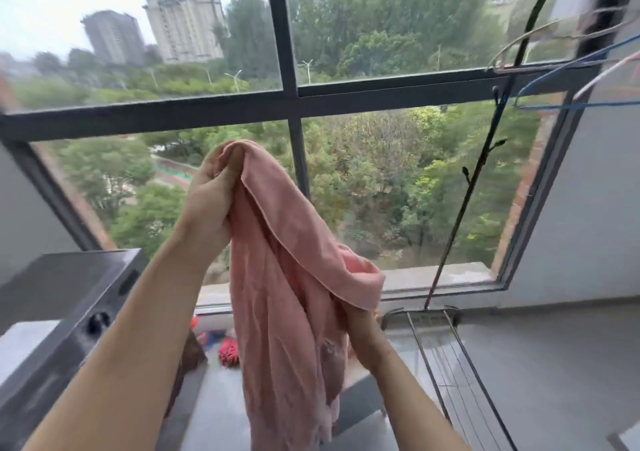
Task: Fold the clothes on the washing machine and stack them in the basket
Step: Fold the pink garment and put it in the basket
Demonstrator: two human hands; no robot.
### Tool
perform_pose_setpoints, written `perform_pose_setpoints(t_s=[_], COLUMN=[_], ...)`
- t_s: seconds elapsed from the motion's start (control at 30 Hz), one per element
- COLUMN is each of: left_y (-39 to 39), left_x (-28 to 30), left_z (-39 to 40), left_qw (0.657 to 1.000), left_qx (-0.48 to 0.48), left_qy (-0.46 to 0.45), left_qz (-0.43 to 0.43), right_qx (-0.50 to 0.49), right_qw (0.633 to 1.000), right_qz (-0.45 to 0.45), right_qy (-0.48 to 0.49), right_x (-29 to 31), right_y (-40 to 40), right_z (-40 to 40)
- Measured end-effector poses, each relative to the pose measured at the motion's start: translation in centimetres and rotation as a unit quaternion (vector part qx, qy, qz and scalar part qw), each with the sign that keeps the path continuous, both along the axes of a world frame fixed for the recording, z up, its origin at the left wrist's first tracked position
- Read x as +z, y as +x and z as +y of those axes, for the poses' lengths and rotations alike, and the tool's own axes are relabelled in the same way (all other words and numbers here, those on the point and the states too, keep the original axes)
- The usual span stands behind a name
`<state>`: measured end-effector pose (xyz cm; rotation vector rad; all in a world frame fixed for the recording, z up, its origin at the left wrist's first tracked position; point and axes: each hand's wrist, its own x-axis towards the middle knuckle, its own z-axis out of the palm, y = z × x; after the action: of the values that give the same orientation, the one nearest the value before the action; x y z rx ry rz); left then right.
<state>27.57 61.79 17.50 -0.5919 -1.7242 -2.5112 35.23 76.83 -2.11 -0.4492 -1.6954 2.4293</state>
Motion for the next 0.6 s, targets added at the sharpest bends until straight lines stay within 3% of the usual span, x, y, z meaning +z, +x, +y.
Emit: perform_pose_setpoints(t_s=[0.17,0.4,0.5,0.6], left_y=[-6.0,-9.5,-9.3,-8.4], left_x=[-3.2,-13.4,-17.1,-20.1], left_z=[-12.1,-27.3,-32.1,-35.8], left_qw=[0.989,0.958,0.937,0.863], left_qx=[0.114,0.212,0.212,0.216], left_qy=[0.048,-0.002,-0.121,-0.276], left_qz=[-0.084,-0.191,-0.252,-0.363], right_qx=[0.038,0.101,0.131,0.164], right_qw=[0.997,0.993,0.986,0.977], right_qz=[0.024,0.054,0.082,0.080], right_qy=[-0.066,-0.011,-0.057,-0.110], right_x=[4.0,9.3,10.4,10.9], right_y=[-4.7,-11.4,-13.1,-15.0], right_z=[-6.9,-19.1,-24.4,-29.5])
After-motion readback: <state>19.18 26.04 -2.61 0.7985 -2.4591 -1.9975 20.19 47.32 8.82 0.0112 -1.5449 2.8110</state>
